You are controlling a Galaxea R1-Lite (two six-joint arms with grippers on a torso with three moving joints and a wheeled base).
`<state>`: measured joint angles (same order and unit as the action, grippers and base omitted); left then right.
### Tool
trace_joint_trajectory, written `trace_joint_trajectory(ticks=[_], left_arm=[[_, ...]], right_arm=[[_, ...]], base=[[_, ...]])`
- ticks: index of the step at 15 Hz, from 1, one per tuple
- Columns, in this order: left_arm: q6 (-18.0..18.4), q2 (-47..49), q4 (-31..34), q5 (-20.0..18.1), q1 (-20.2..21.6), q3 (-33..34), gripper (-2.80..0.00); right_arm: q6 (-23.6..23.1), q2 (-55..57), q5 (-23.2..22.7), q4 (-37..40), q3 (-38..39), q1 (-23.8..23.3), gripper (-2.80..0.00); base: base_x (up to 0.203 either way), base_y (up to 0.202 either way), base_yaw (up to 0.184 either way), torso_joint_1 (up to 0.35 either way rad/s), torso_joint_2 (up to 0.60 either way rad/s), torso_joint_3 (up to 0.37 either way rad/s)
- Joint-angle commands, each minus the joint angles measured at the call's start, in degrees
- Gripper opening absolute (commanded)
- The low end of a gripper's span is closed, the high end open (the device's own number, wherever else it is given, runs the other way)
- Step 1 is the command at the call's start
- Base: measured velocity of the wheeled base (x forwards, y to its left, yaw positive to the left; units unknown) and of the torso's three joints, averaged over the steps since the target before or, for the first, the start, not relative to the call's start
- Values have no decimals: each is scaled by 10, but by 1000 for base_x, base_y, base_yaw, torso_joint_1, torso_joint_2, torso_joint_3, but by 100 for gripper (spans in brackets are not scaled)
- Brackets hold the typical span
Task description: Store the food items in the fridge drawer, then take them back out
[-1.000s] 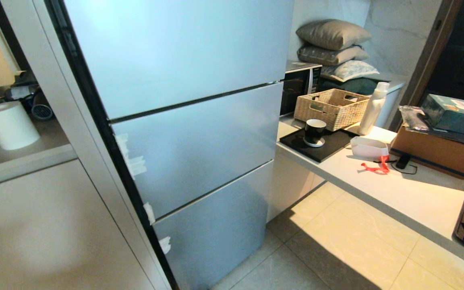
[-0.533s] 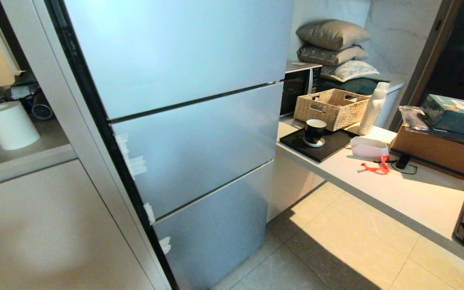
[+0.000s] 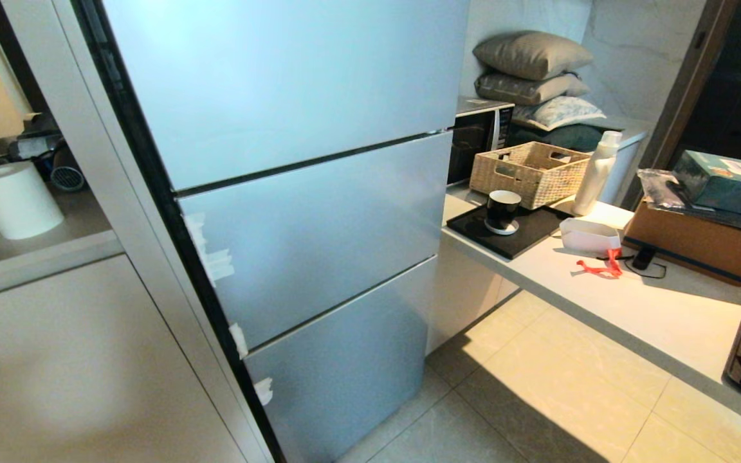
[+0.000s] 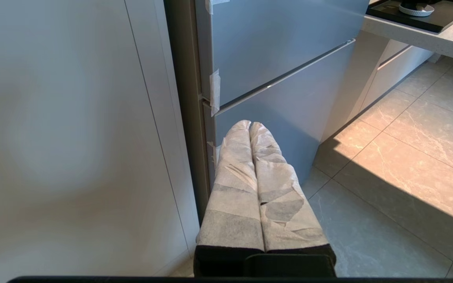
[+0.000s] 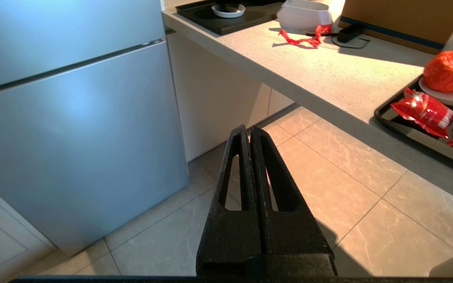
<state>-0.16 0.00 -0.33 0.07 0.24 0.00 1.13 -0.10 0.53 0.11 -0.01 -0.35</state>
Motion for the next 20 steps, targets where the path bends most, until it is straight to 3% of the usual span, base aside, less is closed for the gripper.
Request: trace_joint_trajectory(ticks=[1,20], left_arm=[[0,1,0,0,0,0,-280],[0,1,0,0,0,0,-280]], right_arm=[[3,1,9,0,-1,-1,-280],[3,1,8,0,0,-1,-280]], base=[[0,0,0,0,0,0],[0,0,0,0,0,0]])
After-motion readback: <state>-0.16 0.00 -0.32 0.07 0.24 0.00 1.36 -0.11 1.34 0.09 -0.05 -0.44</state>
